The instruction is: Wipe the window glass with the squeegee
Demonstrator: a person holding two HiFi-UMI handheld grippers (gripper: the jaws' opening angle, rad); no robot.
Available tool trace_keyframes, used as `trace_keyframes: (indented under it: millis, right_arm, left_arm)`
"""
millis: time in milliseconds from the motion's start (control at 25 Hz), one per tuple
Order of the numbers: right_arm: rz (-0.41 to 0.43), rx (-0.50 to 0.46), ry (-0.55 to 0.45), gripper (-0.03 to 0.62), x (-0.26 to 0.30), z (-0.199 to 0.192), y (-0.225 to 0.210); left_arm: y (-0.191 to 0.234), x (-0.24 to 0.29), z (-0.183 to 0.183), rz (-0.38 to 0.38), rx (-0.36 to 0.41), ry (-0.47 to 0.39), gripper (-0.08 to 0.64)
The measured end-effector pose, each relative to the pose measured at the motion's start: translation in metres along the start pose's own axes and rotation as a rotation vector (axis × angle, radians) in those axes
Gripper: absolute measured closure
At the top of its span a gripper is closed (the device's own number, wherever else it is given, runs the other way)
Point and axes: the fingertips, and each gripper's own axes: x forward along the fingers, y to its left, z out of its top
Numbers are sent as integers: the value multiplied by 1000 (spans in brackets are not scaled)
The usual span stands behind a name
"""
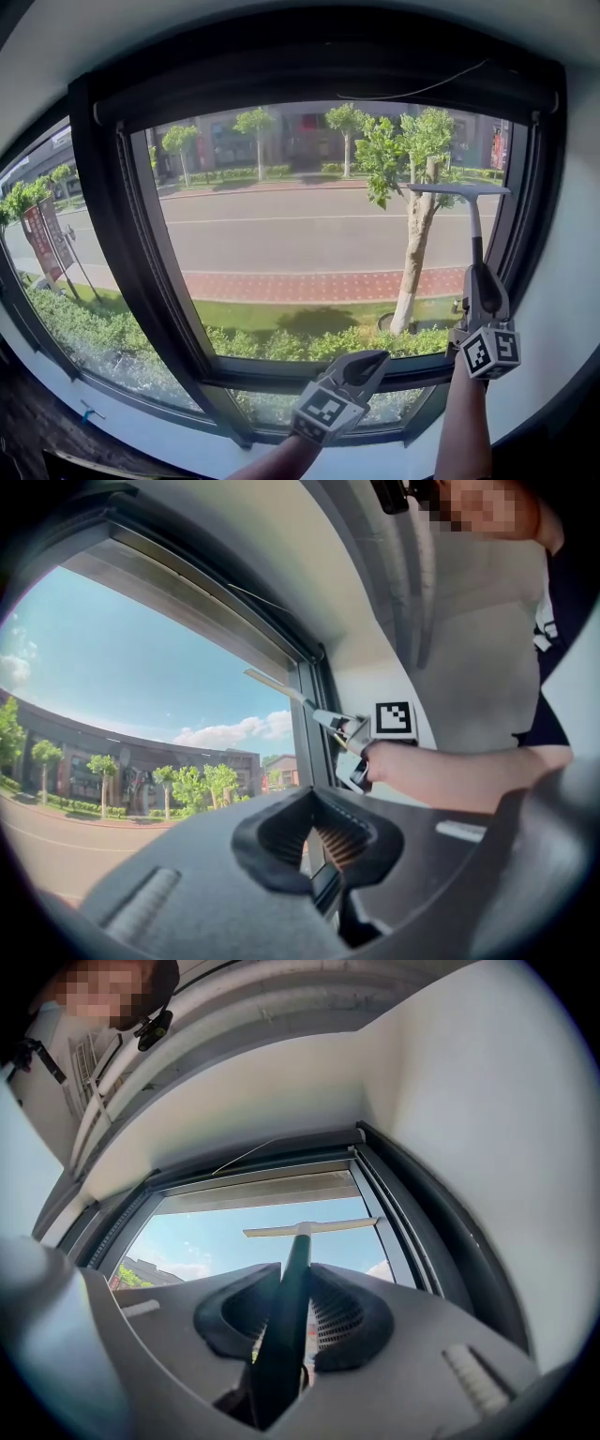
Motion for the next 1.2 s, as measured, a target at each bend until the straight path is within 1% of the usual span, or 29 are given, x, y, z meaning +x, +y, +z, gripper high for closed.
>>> trace_keyframes:
  millis: [560,1040,1200]
  right_arm:
    - [-12,21,62,494,-34,-37,1]
    - [-22,35,143,494,-67,-75,3]
    - [-24,45,169,494,-79,-88,3]
  left_arm:
    - [-9,-3,-12,-4,-17,11,557]
    - [-19,-1,-25,-21,-30,20,557]
    - [-25,-1,-28,-27,-35,37,557]
